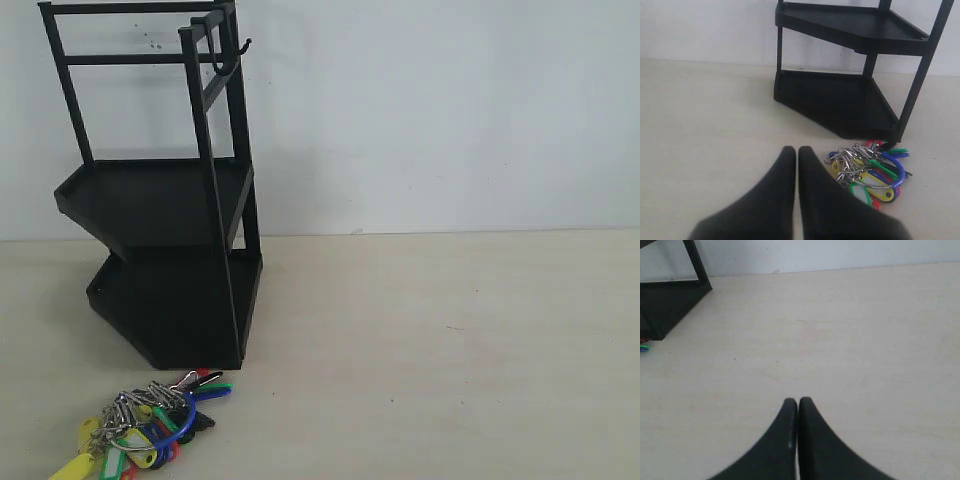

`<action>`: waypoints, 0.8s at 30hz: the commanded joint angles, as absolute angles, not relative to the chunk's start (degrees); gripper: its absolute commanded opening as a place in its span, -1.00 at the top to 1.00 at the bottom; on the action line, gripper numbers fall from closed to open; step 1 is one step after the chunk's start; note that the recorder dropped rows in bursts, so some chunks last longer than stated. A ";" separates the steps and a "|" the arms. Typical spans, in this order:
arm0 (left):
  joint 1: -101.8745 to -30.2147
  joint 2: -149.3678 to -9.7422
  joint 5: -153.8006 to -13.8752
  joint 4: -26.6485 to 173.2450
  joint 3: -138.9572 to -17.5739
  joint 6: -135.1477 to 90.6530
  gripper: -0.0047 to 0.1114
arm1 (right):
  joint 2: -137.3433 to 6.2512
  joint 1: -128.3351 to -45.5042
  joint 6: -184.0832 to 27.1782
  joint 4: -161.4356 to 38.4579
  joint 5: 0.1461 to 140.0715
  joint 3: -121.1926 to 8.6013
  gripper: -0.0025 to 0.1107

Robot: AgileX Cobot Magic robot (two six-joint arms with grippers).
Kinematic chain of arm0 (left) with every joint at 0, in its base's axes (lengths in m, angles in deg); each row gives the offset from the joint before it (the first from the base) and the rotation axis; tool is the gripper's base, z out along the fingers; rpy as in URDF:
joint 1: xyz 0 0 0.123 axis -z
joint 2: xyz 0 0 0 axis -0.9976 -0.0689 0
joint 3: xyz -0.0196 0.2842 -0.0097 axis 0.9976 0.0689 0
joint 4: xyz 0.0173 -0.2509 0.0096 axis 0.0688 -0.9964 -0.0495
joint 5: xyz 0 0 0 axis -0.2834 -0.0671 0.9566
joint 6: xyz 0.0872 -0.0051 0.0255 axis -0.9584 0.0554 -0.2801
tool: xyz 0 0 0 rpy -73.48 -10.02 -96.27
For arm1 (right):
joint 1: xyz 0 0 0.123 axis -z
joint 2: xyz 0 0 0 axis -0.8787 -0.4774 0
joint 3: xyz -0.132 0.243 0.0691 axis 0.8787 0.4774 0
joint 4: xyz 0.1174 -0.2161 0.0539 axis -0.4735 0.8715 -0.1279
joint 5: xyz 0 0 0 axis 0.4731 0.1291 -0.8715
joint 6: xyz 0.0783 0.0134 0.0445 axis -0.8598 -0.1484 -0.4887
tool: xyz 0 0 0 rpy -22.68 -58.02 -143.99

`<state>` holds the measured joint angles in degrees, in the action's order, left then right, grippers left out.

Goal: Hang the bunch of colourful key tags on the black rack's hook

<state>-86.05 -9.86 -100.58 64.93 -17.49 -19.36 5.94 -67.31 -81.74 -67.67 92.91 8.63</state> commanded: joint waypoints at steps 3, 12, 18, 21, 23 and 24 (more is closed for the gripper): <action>-86.01 -9.74 -100.13 65.21 -17.57 -19.55 0.84 | 6.25 -67.13 -81.37 -67.26 92.98 8.60 0.96; -86.01 -9.74 -100.13 65.21 -17.57 -19.55 0.84 | 6.25 -67.13 -80.33 -67.10 85.91 8.60 0.96; -86.01 -9.74 -100.13 65.21 -17.57 -19.55 0.84 | 6.25 -67.13 -80.33 -67.10 67.56 8.60 0.96; -86.01 -9.74 -100.13 65.21 -17.57 -19.55 0.84 | 6.25 -67.13 -81.24 -67.10 56.54 8.60 0.96; -86.01 -9.74 -100.13 65.21 -17.57 -19.55 0.84 | 6.25 -67.13 -82.45 -67.10 42.06 8.60 0.96; -86.01 -9.74 -100.13 65.21 -17.57 -19.55 0.84 | 6.25 -67.13 -85.74 -67.10 36.36 8.60 0.96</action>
<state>-86.05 -9.86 -100.58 64.93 -17.49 -19.36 6.04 -67.31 -82.28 -67.55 49.00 8.63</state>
